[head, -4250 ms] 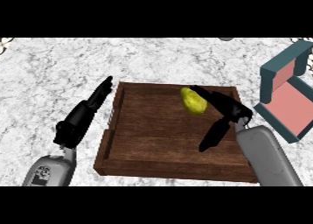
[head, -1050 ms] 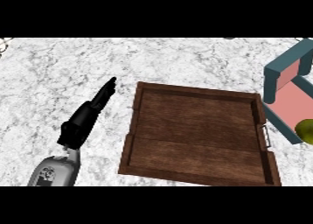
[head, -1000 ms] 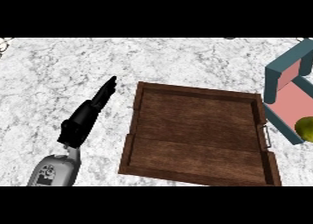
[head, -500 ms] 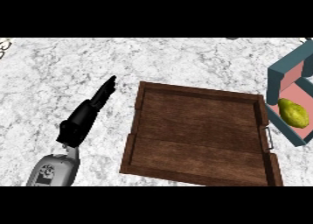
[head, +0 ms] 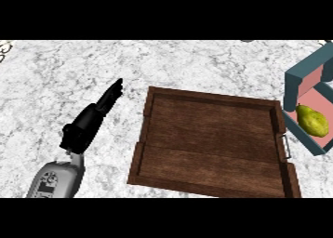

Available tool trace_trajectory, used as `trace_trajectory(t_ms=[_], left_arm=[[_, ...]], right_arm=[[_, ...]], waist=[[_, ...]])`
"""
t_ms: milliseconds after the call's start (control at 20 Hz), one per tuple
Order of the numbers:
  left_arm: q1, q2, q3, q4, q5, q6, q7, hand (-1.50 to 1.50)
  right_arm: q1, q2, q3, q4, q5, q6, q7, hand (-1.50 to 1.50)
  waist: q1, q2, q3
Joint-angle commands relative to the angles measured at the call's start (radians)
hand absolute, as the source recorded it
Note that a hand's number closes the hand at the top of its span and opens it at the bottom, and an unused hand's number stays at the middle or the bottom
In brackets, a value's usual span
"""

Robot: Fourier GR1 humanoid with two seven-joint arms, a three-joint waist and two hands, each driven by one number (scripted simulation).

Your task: Pick the pear from the tray and place it in the cardboard box

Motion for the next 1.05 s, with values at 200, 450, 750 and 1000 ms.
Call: trace_trajectory(t_ms=[200, 450, 750, 1000], left_arm=[[-0.015, 0.006, 0.018, 0.024, 0.004, -0.009, -0.027, 0.0], [0.022, -0.019, -0.018, -0.007, -0.041, 0.023, -0.014, 0.0], [-0.025, 0.003, 0.023, 0.001, 0.012, -0.017, 0.018, 0.0], [0.007, -0.015, -0.008, 0.02, -0.028, 0.006, -0.029, 0.0]], right_arm=[[-0.142, 0.147, 0.104, 0.269, 0.068, 0.117, 0.056, -1.5], [-0.202, 0.224, 0.051, 0.371, 0.046, 0.155, -0.013, -1.5], [-0.259, 0.239, -0.136, 0.543, -0.192, 0.3, -0.033, -1.5], [-0.355, 0.181, -0.252, 0.737, -0.312, 0.417, 0.046, -1.5]], waist=[[0.006, 0.002, 0.001], [-0.009, -0.002, 0.001], [-0.004, 0.001, 0.002], [0.012, 0.008, 0.003]])
